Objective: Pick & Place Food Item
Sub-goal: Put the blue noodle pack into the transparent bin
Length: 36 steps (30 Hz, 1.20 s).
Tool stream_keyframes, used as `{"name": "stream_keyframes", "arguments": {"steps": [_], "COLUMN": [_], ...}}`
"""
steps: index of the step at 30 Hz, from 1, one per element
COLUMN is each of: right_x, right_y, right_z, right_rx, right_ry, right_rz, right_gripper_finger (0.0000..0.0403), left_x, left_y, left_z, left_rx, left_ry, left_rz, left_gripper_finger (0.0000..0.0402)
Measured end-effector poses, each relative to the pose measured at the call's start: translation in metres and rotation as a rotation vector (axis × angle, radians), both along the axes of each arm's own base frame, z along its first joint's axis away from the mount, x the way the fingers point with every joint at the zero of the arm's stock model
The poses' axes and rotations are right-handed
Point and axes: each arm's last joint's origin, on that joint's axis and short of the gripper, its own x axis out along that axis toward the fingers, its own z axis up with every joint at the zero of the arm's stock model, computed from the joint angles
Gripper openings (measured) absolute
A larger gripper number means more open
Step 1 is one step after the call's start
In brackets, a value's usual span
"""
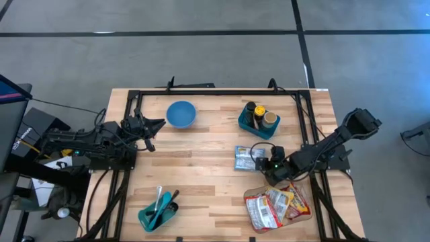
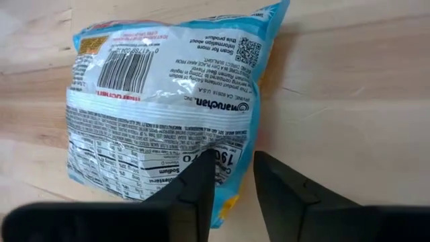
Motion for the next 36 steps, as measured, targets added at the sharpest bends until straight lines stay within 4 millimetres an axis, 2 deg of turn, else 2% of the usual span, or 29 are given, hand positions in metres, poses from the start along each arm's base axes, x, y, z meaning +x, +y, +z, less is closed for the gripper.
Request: {"name": "stream_keyframes", "arguments": {"steps": [7,17,26,36], "right_x": [0.001,0.006,0.008,0.014], "right_y": [-0.003,-0.017,-0.024,-0.021], "right_z": [0.000,0.000,0.000,0.007], "right_rx": [-0.006,-0.056,-0.099,-0.143], "right_ry": [0.000,0.037,0.064,0.073], "right_rz": [-0.011,-0.005,0.024,0.106], "right_gripper_finger": [0.0068,0.0005,0.0001,0.0000], "left_x": [0.000,0.000,0.000,0.000], "left_y": [0.000,0.000,0.000,0.000], "left_z": [0.000,0.000,0.000,0.000], "left_rx": [0.000,0.000,0.000,0.000], "left_ry": [0.000,0.000,0.000,0.000], "left_rz": [0.000,0.000,0.000,0.000], "left_gripper_finger": [0.0044,0.0044,0.0044,0.0044]}}
